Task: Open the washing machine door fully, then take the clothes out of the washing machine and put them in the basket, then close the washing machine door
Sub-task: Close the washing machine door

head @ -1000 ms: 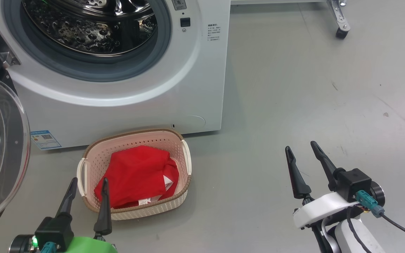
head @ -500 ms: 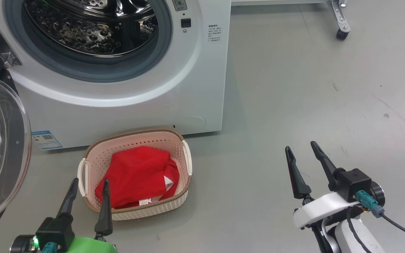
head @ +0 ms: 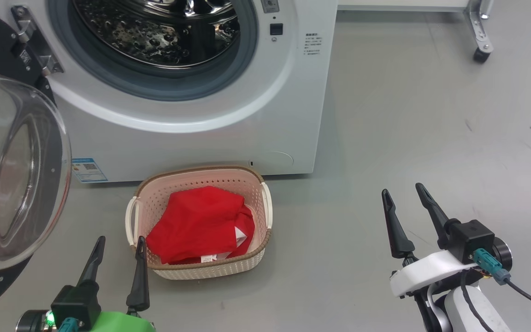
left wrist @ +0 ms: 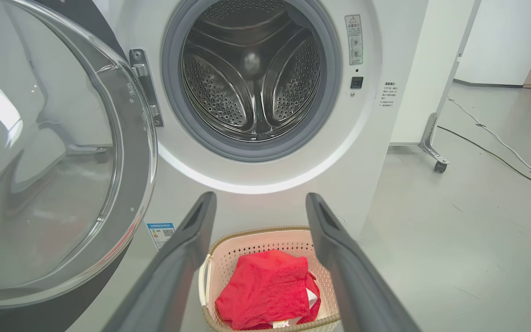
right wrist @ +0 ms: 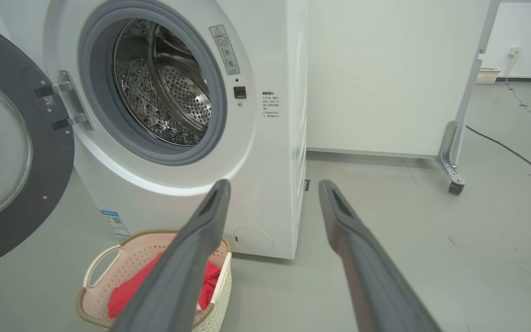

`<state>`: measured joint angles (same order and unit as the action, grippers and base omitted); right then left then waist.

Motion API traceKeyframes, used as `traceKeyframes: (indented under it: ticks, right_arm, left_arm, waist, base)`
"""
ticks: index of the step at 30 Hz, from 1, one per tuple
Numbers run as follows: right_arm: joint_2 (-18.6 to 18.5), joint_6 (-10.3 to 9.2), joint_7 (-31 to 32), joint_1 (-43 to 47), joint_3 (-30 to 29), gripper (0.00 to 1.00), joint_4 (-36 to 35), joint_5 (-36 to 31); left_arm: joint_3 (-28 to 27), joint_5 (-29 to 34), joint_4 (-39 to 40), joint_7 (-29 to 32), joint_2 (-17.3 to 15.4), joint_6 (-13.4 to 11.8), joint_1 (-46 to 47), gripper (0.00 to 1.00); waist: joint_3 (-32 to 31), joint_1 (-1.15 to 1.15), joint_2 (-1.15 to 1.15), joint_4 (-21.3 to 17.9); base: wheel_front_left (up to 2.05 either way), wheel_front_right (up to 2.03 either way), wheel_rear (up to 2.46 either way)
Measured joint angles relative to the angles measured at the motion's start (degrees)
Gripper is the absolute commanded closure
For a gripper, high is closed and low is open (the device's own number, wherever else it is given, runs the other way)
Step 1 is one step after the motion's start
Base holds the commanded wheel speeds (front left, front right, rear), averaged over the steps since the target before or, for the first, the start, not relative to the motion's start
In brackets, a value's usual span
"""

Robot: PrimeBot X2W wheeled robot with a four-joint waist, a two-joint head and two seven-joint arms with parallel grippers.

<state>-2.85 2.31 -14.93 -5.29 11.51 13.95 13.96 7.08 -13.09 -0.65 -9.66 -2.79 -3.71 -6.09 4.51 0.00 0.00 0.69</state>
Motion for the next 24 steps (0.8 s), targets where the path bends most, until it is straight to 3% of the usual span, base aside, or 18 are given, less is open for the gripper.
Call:
traceKeyframes:
  ticks: [8, 24]
  right_arm:
    - [-0.1, 0.08, 0.0, 0.2, -0.3, 0.00, -0.1, -0.1]
    - [-0.1, 0.66, 0.0, 1.2, 0.4, 0.00, 0.0, -0.5]
  left_arm:
    - [-0.1, 0.6, -0.8, 0.0, 0.0, -0.6, 0.0, 0.00]
    - [0.1, 0.1, -1.0, -1.0, 0.0, -1.3, 0.0, 0.00]
  waist:
    - [-0.2, 0.00, 0.00, 4.3]
    - [-0.4, 0.00, 0.00, 16.6]
  base:
    - [0.00, 0.00, 0.00]
    - [0.00, 0.00, 0.00]
